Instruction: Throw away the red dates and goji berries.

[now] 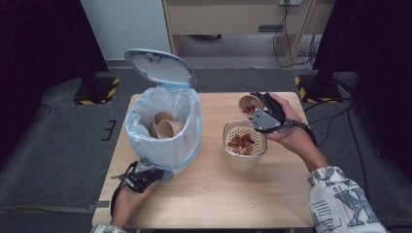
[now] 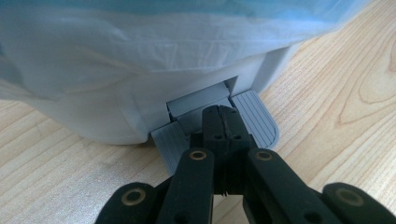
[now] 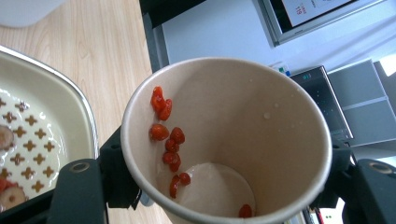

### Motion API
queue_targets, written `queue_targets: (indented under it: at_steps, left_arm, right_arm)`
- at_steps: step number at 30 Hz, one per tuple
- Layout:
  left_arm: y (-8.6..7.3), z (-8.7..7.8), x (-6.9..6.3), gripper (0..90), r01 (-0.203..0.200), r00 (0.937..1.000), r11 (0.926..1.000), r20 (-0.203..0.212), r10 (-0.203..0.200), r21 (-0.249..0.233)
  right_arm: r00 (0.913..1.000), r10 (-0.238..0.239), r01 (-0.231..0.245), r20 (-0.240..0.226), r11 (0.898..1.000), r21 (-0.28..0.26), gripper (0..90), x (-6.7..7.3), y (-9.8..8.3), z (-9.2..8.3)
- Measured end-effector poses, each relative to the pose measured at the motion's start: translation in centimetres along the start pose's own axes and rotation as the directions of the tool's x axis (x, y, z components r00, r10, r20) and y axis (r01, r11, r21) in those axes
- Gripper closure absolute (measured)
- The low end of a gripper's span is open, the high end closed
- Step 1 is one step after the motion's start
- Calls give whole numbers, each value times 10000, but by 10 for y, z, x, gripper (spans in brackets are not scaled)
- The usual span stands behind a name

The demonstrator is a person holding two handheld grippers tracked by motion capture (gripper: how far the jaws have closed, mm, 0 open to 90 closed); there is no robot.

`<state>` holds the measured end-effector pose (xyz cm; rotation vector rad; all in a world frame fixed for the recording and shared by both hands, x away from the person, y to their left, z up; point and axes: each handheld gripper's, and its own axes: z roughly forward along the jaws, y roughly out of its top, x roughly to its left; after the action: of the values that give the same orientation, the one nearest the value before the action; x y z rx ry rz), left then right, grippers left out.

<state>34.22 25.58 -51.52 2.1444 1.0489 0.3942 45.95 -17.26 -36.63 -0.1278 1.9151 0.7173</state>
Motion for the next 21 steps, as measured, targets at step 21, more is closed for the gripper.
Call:
queue_targets:
  at_steps: [21]
  left_arm:
    - [0,0,0,900,-4,10000,10000,1,4,1]
  right_arm:
    - [9983,582,-585,-70,9972,-458,289,-5,16,2]
